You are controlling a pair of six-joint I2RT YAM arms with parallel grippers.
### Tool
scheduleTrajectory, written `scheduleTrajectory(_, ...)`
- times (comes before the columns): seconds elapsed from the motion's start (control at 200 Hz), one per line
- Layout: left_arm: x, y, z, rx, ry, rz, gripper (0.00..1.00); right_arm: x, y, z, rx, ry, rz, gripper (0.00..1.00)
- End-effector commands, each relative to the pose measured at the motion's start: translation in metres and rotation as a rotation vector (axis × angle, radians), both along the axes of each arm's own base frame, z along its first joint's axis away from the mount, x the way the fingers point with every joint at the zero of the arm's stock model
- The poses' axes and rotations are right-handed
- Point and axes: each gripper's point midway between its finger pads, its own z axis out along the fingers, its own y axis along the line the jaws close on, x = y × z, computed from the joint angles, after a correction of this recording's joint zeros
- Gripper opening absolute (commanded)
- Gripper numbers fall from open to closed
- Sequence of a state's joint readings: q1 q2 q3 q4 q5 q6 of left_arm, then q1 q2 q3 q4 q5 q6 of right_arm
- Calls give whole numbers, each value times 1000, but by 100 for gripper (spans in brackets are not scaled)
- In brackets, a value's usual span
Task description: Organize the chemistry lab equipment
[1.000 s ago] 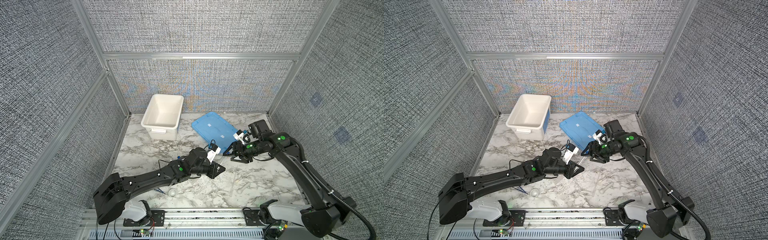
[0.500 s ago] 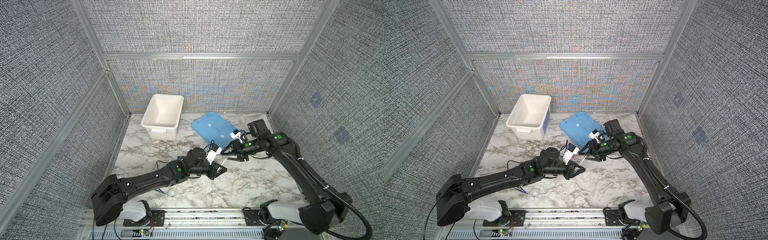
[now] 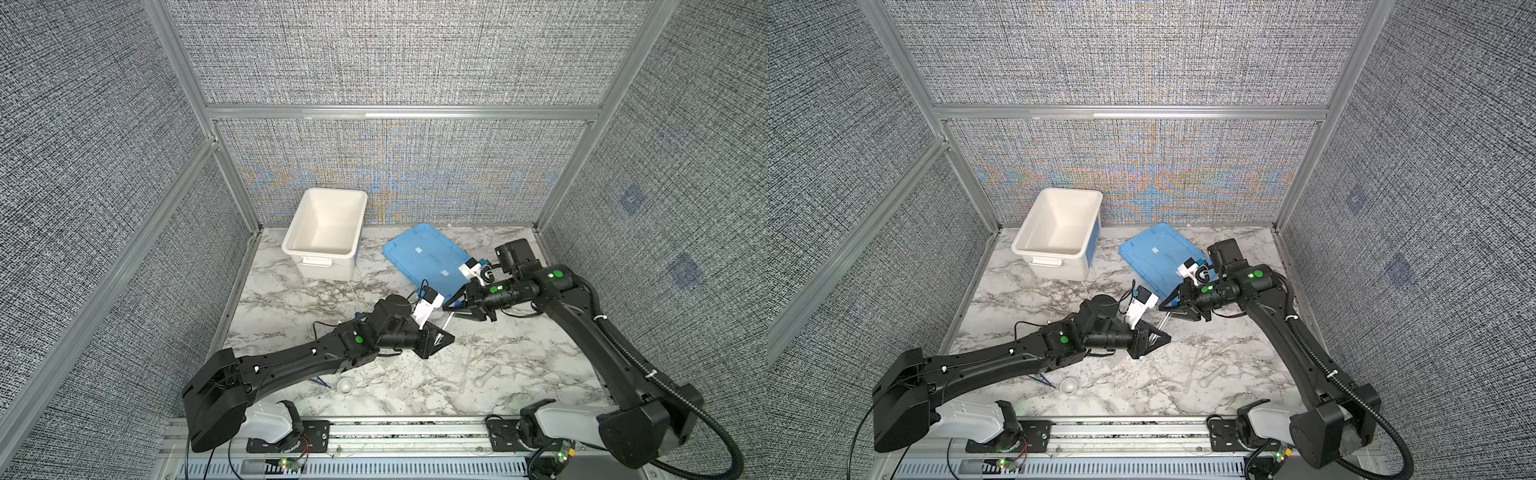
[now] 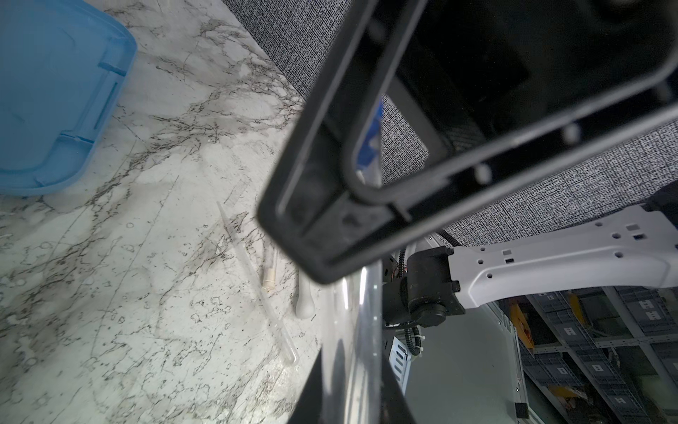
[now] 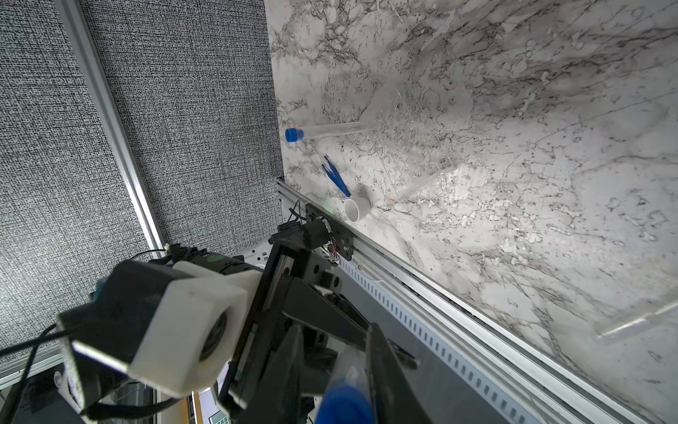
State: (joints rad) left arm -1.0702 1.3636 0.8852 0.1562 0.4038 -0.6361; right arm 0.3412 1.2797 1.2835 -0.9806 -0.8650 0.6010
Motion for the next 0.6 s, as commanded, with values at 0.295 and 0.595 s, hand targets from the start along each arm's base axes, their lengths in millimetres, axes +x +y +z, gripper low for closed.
scheduleTrajectory(0.295,-2,-1,7,-25,-11,-12,17,1,3,2,22,-6,2,18)
scheduleTrajectory(0.595,-1,1,5,-16,-7,-3,23,3,-1,-1,-8,-22,-12,16)
